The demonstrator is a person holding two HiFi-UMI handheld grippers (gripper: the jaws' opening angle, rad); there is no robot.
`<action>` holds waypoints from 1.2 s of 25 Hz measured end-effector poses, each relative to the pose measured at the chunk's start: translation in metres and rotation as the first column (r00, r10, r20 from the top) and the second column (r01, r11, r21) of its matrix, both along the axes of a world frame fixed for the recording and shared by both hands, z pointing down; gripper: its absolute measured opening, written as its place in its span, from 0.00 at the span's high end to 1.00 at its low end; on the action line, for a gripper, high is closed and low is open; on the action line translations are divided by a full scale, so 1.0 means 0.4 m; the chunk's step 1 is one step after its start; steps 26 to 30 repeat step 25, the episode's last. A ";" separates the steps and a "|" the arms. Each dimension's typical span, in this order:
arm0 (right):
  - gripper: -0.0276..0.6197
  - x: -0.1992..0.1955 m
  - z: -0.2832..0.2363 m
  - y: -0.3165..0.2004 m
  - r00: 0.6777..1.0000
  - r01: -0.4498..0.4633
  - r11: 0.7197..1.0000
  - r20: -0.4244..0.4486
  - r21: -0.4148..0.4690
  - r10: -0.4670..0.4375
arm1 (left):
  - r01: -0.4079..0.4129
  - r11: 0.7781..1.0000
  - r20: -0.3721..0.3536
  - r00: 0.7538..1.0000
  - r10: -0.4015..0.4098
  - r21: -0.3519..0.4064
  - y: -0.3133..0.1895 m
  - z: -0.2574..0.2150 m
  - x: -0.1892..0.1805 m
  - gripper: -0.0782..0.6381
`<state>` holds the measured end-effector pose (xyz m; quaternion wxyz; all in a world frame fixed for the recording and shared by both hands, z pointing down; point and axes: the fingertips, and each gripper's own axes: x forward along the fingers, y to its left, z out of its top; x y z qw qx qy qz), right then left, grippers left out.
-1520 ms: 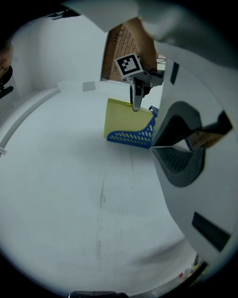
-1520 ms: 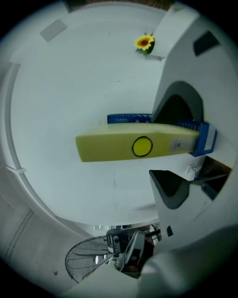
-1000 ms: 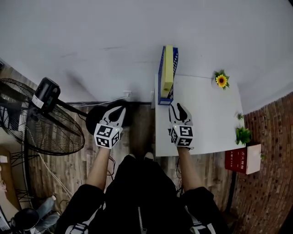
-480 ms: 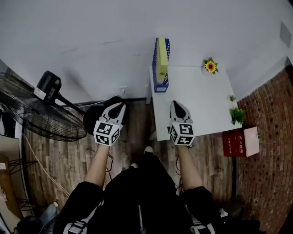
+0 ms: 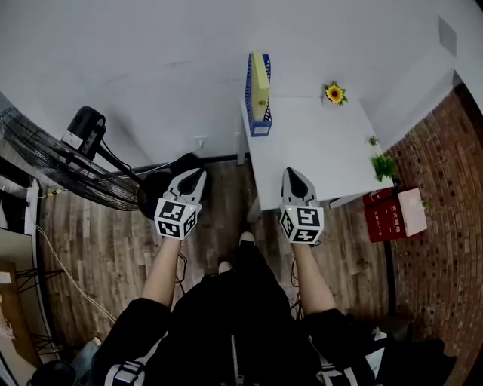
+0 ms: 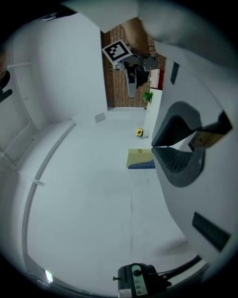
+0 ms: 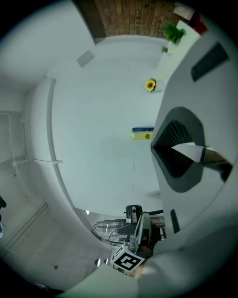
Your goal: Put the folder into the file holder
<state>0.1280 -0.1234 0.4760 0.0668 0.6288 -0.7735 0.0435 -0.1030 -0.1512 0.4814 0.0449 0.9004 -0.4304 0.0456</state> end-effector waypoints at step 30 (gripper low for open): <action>0.96 -0.053 -0.014 0.151 1.000 0.015 1.000 -0.024 0.020 -0.014 | -0.011 1.000 -0.029 1.000 0.010 -0.007 0.147 0.016 -0.031 0.85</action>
